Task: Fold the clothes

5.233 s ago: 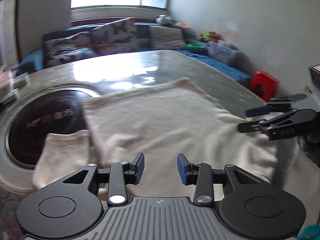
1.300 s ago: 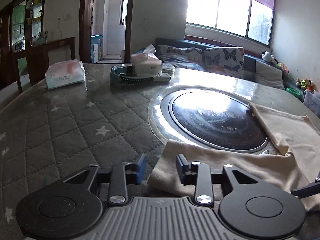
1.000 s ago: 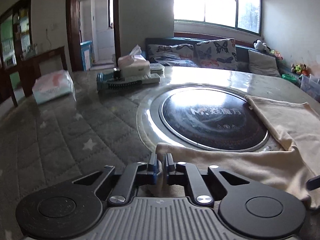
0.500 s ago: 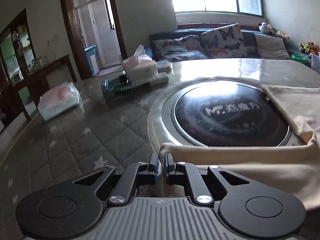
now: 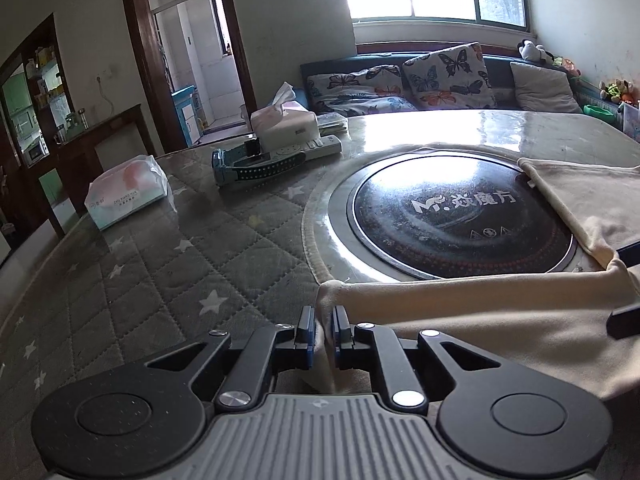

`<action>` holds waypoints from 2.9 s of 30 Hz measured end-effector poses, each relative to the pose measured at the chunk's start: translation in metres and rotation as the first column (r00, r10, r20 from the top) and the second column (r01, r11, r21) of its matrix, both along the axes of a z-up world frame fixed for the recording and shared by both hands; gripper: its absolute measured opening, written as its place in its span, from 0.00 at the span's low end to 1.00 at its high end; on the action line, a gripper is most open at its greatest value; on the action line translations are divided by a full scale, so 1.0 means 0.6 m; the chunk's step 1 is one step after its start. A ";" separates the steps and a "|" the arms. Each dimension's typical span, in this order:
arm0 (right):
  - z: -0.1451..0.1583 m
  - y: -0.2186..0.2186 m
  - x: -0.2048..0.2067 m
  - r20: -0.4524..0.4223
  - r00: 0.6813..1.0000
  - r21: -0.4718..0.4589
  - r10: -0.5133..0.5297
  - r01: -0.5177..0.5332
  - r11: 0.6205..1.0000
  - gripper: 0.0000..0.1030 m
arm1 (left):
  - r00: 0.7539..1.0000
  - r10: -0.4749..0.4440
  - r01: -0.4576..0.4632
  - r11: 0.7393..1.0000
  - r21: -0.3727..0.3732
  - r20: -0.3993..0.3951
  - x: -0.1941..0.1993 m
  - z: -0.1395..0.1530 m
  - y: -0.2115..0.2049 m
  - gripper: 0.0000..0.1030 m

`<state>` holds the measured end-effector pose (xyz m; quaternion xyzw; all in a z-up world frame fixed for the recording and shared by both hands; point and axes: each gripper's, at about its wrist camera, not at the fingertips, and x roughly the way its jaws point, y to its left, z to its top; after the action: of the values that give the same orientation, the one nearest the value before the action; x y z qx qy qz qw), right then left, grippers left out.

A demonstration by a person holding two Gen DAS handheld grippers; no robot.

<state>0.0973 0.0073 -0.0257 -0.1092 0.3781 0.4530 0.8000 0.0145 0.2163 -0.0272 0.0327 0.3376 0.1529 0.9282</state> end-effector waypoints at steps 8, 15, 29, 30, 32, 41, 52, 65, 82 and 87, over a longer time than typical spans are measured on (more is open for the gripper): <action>0.018 -0.048 0.001 0.073 0.997 -0.017 -0.034 0.036 0.999 0.85 | 1.000 0.016 -0.016 1.000 -0.002 -0.005 -0.003 0.010 0.001 0.15; 0.044 -0.123 0.019 0.123 0.982 -0.024 -0.142 0.146 0.989 0.84 | 0.998 0.041 -0.040 0.999 -0.022 0.051 -0.009 0.040 -0.011 0.27; 0.012 -0.275 -0.024 0.125 0.944 -0.072 -0.306 0.317 0.946 0.83 | 0.946 -0.306 0.321 0.932 -0.168 0.107 0.038 0.048 -0.214 0.41; 0.010 -0.281 -0.030 0.117 0.943 -0.065 -0.310 0.319 0.945 0.83 | 0.941 -0.322 0.337 0.924 -0.183 0.107 0.045 0.045 -0.226 0.41; 0.006 -0.293 -0.043 0.102 0.943 -0.052 -0.318 0.325 0.944 0.83 | 0.929 -0.354 0.369 0.905 -0.211 0.108 0.060 0.039 -0.248 0.41; -0.002 -0.330 -0.073 0.074 0.937 -0.019 -0.341 0.343 0.939 0.83 | 0.935 -0.344 0.354 0.887 -0.298 0.088 0.106 0.013 -0.271 0.40; 0.021 -0.327 -0.030 0.090 0.919 0.045 -0.384 0.381 0.923 0.84 | 0.954 -0.291 0.298 0.897 -0.326 0.073 0.117 0.002 -0.266 0.55; 0.004 -0.373 -0.066 0.080 0.908 0.015 -0.412 0.412 0.911 0.85 | 0.930 -0.360 0.368 0.910 -0.190 0.077 0.088 0.019 -0.322 0.82; 0.005 -0.525 -0.099 0.034 0.765 0.077 -0.644 0.640 0.764 0.84 | 0.859 -0.510 0.512 0.858 -0.044 0.052 0.066 0.022 -0.427 0.84; -0.011 -0.554 -0.098 0.094 0.699 0.020 -0.709 0.711 0.703 0.82 | 0.822 -0.568 0.569 0.822 -0.010 0.041 0.057 0.016 -0.471 0.86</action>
<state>0.0383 -0.3253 -0.0324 0.0165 0.3566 0.1007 0.9287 0.0490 -0.0660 -0.0173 0.1189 0.2971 -0.1336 0.9380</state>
